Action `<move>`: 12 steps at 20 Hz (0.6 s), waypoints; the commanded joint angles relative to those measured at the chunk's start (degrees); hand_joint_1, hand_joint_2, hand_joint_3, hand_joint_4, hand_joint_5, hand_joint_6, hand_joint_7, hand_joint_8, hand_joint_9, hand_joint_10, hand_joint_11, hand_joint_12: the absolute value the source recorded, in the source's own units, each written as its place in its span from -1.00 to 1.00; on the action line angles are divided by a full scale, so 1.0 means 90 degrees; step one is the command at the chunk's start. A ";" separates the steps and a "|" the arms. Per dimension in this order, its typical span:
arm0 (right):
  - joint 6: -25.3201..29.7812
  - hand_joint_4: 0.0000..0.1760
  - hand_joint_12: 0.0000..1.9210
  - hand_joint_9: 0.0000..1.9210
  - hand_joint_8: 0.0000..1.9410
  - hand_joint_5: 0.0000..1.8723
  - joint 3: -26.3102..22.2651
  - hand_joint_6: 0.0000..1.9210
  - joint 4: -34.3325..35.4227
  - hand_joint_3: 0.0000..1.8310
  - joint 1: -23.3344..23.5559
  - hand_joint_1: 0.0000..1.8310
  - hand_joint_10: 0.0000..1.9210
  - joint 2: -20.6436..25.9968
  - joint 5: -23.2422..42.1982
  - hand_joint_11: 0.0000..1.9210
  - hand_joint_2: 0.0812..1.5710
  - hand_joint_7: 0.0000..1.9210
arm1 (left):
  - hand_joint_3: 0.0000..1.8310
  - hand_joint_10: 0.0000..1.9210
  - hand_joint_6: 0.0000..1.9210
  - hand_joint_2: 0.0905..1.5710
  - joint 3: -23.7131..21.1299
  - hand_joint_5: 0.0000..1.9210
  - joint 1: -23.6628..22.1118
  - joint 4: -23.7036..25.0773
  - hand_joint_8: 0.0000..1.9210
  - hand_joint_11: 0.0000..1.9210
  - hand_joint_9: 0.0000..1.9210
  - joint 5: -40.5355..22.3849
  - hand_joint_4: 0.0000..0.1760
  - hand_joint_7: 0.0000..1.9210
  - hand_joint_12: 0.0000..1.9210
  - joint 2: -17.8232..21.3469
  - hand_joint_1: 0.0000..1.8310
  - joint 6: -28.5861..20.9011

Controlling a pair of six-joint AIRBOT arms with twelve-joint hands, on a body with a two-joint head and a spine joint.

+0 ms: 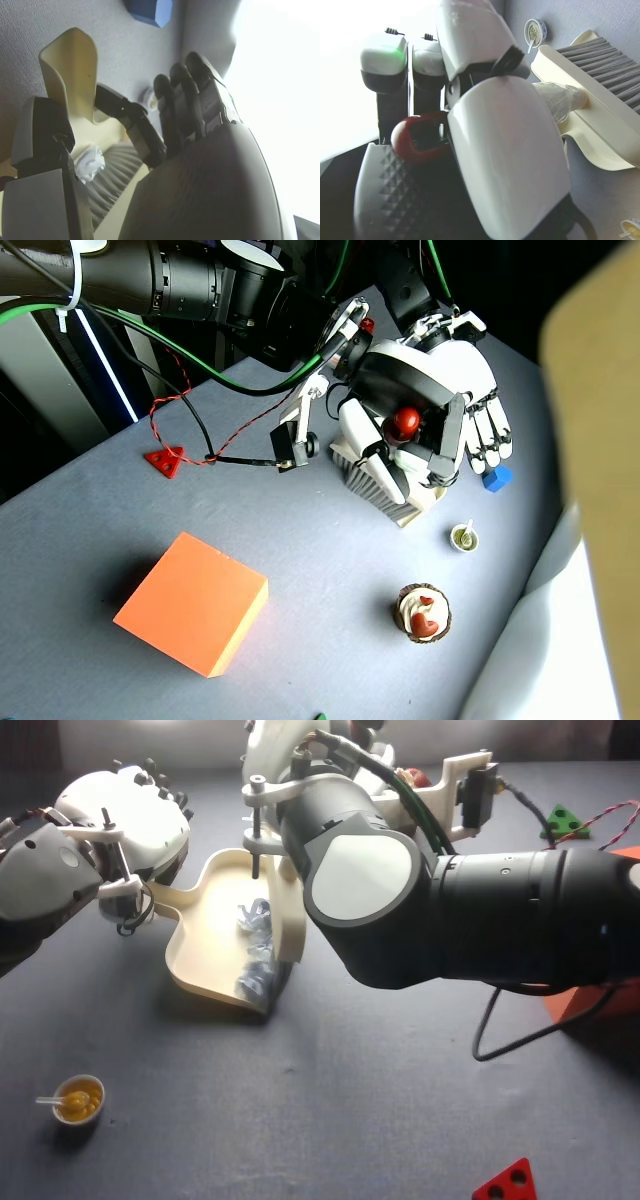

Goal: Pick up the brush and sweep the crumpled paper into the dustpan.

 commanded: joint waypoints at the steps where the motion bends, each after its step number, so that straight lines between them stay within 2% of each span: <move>1: 0.0119 1.00 1.00 0.27 1.00 0.15 0.0030 1.00 -0.0624 -1.00 0.0029 0.73 1.00 -0.0028 -0.0105 0.30 0.44 0.20 | -1.00 -1.00 -0.07 0.36 0.0002 0.07 -0.0057 0.0213 -1.00 -0.90 -0.71 -0.0558 -1.00 -0.60 -0.54 0.0047 0.21 0.0034; 2: 0.0162 1.00 1.00 0.26 1.00 0.14 0.0070 1.00 -0.0655 -1.00 0.0011 0.73 1.00 -0.0061 -0.0063 0.30 0.44 0.18 | -1.00 -1.00 -0.04 0.37 0.0005 0.05 -0.0057 0.0222 -1.00 -0.91 -0.73 -0.0553 -1.00 -0.61 -0.54 0.0042 0.21 0.0035; 3: 0.0221 1.00 1.00 0.28 1.00 0.15 0.0106 1.00 -0.0697 -1.00 -0.0004 0.73 1.00 -0.0087 -0.0047 0.31 0.45 0.21 | -1.00 -0.99 -0.03 0.37 0.0005 0.05 -0.0058 0.0229 -1.00 -0.92 -0.74 -0.0549 -0.42 -0.63 -0.54 0.0039 0.17 0.0035; 4: 0.0414 1.00 1.00 0.28 1.00 0.15 0.0157 1.00 -0.0900 -1.00 -0.0046 0.73 1.00 -0.0126 -0.0011 0.32 0.46 0.21 | -1.00 -0.99 -0.03 0.37 0.0003 0.05 -0.0058 0.0231 -0.99 -0.92 -0.73 -0.0549 -0.25 -0.62 -0.54 0.0033 0.16 0.0035; 5: 0.0596 1.00 1.00 0.27 1.00 0.13 0.0176 1.00 -0.1078 -1.00 -0.0076 0.73 1.00 -0.0141 -0.0001 0.31 0.46 0.20 | -1.00 -0.99 -0.04 0.36 0.0001 0.06 -0.0057 0.0229 -0.99 -0.91 -0.73 -0.0548 -0.58 -0.61 -0.53 0.0031 0.18 0.0035; 6: 0.0785 1.00 1.00 0.27 1.00 0.13 0.0181 1.00 -0.1318 -1.00 -0.0097 0.74 1.00 -0.0143 0.0031 0.31 0.46 0.20 | -1.00 -1.00 -0.07 0.36 0.0005 0.08 -0.0057 0.0228 -0.99 -0.91 -0.72 -0.0547 -0.71 -0.60 -0.53 0.0030 0.19 0.0035; 7: 0.0873 1.00 1.00 0.25 1.00 0.12 0.0181 1.00 -0.1432 -1.00 -0.0109 0.74 1.00 -0.0143 0.0033 0.30 0.46 0.18 | -1.00 -0.99 -0.07 0.36 0.0010 0.08 -0.0057 0.0228 -1.00 -0.92 -0.71 -0.0547 -0.93 -0.61 -0.53 0.0030 0.20 0.0035; 8: 0.0996 1.00 1.00 0.26 1.00 0.12 0.0179 1.00 -0.1555 -1.00 -0.0125 0.74 1.00 -0.0143 0.0034 0.31 0.45 0.18 | -1.00 -1.00 -0.06 0.36 0.0021 0.07 -0.0057 0.0228 -1.00 -0.92 -0.71 -0.0548 -1.00 -0.61 -0.53 0.0030 0.21 0.0035; 10: 0.1041 1.00 1.00 0.28 1.00 0.13 0.0165 1.00 -0.1597 -1.00 -0.0149 0.74 1.00 -0.0143 0.0001 0.33 0.46 0.20 | -1.00 -0.99 -0.06 0.36 0.0042 0.07 -0.0066 0.0238 -1.00 -0.91 -0.70 -0.0533 -0.90 -0.60 -0.52 0.0030 0.19 0.0035; 12: 0.1055 1.00 1.00 0.28 1.00 0.13 0.0102 1.00 -0.1713 -1.00 -0.0153 0.73 1.00 -0.0142 -0.0053 0.33 0.46 0.20 | -1.00 -1.00 -0.10 0.34 0.0049 0.10 -0.0066 0.0238 -1.00 -0.91 -0.69 -0.0532 -1.00 -0.59 -0.52 0.0035 0.22 0.0035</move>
